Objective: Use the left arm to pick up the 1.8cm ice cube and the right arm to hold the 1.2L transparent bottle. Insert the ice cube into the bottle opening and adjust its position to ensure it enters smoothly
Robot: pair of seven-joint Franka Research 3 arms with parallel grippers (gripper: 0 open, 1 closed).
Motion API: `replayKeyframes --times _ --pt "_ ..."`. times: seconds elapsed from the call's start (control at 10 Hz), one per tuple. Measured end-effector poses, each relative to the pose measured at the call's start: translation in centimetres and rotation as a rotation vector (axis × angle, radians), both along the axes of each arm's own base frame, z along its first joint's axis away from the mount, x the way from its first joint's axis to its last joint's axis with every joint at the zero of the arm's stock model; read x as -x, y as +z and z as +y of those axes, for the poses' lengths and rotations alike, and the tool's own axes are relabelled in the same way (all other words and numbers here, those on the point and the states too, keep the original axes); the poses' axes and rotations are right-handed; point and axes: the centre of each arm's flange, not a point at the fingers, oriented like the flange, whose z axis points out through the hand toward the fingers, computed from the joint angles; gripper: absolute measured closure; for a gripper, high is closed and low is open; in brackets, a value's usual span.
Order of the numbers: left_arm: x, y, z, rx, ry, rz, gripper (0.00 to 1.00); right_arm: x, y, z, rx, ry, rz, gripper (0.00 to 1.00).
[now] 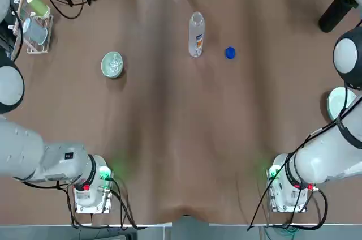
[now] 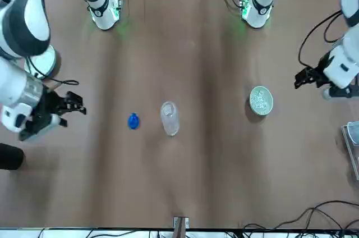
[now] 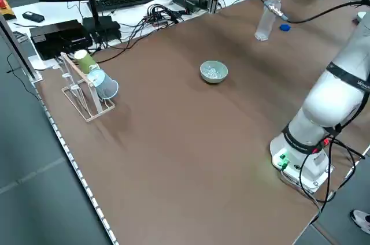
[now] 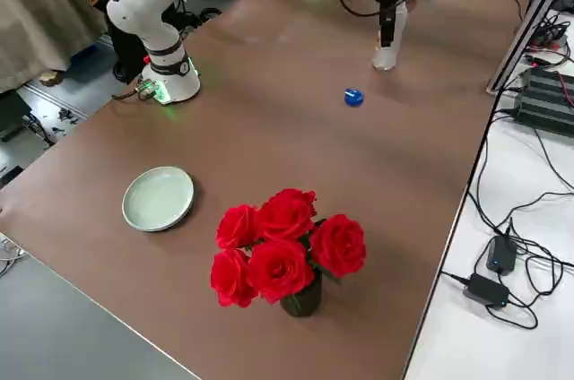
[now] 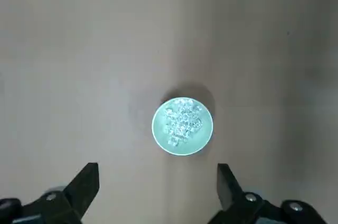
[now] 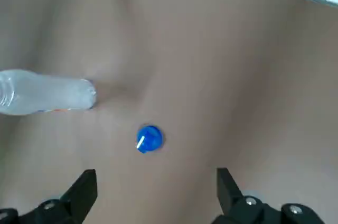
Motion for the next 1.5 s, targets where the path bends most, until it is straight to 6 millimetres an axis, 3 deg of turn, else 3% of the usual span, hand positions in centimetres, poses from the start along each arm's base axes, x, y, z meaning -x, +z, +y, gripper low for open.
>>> replayKeyframes --times 0.5,0.9,1.2,1.5 --pt "2.8 -9.9 -2.8 -0.006 -0.048 0.062 0.03 1.2 -7.6 6.1 -0.381 0.416 -0.198 0.00" --pt "5.7 -17.8 -2.5 -0.007 -0.043 0.050 0.03 0.1 -20.7 7.5 -0.645 0.619 -0.433 0.00" --pt "5.4 -20.8 -2.6 0.002 -0.043 0.030 0.03 1.7 -27.4 10.5 -0.836 0.695 -0.567 0.00" --pt "5.1 -23.4 -3.8 0.013 -0.064 0.030 0.04 4.5 -30.6 14.3 -0.901 0.720 -0.635 0.00"
